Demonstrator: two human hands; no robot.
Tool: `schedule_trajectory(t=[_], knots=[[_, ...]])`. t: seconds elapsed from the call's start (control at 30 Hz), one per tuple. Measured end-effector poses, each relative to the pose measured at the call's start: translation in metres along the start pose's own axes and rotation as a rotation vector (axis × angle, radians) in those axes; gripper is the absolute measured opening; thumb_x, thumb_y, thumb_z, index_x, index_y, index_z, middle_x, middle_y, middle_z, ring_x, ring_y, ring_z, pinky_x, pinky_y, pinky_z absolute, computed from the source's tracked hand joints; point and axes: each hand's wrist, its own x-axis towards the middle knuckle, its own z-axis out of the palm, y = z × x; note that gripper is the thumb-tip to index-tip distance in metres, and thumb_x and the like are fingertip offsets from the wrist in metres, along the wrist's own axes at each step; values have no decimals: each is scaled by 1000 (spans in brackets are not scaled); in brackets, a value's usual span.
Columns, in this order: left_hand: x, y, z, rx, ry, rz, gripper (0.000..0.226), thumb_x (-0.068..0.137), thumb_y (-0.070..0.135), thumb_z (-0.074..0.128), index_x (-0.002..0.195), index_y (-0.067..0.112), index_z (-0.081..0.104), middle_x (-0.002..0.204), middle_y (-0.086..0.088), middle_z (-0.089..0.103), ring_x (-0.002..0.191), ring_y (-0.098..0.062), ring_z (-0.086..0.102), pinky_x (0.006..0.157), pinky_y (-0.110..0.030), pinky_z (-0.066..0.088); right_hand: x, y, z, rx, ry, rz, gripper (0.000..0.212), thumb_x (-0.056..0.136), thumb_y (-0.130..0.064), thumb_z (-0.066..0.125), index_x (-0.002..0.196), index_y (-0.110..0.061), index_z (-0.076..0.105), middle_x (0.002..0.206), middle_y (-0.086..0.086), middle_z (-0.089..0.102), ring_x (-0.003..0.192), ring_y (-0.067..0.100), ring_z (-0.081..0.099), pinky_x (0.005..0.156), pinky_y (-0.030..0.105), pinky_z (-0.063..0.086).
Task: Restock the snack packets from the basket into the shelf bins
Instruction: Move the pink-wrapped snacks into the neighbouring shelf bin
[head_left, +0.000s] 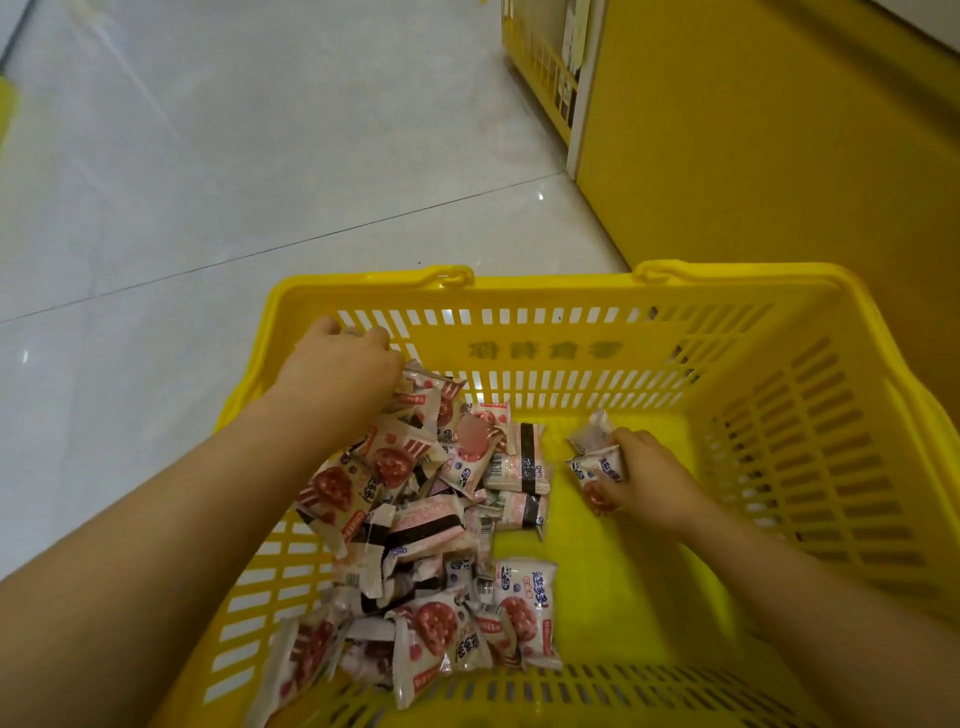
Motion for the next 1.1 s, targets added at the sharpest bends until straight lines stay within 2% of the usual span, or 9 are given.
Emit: schedule_trajectory(t=[0.1, 0.2, 0.27, 0.43, 0.6, 0.7, 0.8, 0.97, 1.1], knots=[[-4, -10, -10, -132, 51, -49, 35, 93, 33, 54, 127, 26, 49, 120, 0, 50, 95, -21, 60, 81, -31, 43, 2, 3, -7, 196, 21, 33, 50, 79, -21, 76, 112, -22, 39, 105, 8, 66, 72, 11, 60, 53, 19, 42], [-11, -14, -22, -568, 230, -137, 43, 88, 47, 59, 125, 27, 54, 119, -1, 54, 94, -24, 59, 68, -31, 42, -3, 5, -19, 453, -52, 107, 77, 76, -13, 79, 136, -17, 31, 98, 1, 66, 73, 12, 65, 55, 19, 48], [-11, -4, -32, -885, 322, -151, 46, 81, 46, 66, 122, 27, 58, 120, -1, 57, 97, -19, 56, 71, -31, 42, -5, 3, -29, 681, -121, 169, 65, 74, -10, 80, 128, -7, 44, 94, 3, 68, 75, 15, 69, 60, 25, 55], [-6, 42, -31, -1593, 39, -212, 33, 85, 35, 68, 113, 27, 51, 102, 10, 64, 69, -6, 70, 58, -27, 58, -10, -21, -64, 1126, -251, 155, 63, 59, -14, 76, 118, -1, 57, 97, 10, 74, 84, 22, 73, 66, 30, 59], [-2, 79, -21, -2061, -104, -319, 41, 92, 16, 61, 130, 13, 49, 89, -2, 74, 70, -12, 71, 64, -25, 58, -18, -42, -84, 1379, -397, 31, 54, 72, -8, 67, 124, -6, 54, 113, 21, 68, 93, 28, 71, 69, 36, 59], [1, 85, -20, -2140, -116, -421, 27, 95, 16, 56, 122, 15, 56, 91, 1, 74, 78, -15, 73, 74, -39, 60, -23, -51, -84, 1489, -440, -18, 43, 79, -12, 62, 121, -5, 56, 112, 22, 68, 94, 30, 70, 72, 37, 60], [0, 90, -26, -2336, -122, -486, 17, 95, 16, 55, 111, 19, 56, 90, -2, 75, 78, -15, 73, 60, -28, 57, -26, -62, -75, 1462, -441, 2, 44, 78, -21, 63, 118, -3, 58, 107, 20, 70, 88, 25, 71, 76, 35, 60], [0, 104, -30, -2333, -137, -511, 34, 99, 23, 48, 133, 16, 48, 113, -6, 68, 103, -21, 66, 99, -43, 48, -25, -79, -58, 1379, -280, -58, 55, 76, -24, 65, 128, -10, 55, 112, 11, 71, 97, 23, 70, 69, 27, 56], [-7, 101, -40, -2174, -161, -343, 32, 103, 17, 35, 126, 12, 57, 110, 15, 60, 88, 5, 60, 87, -4, 42, -26, -78, -58, 1397, -324, -91, 60, 72, -26, 75, 127, -14, 56, 115, 12, 69, 95, 24, 70, 70, 30, 57]])
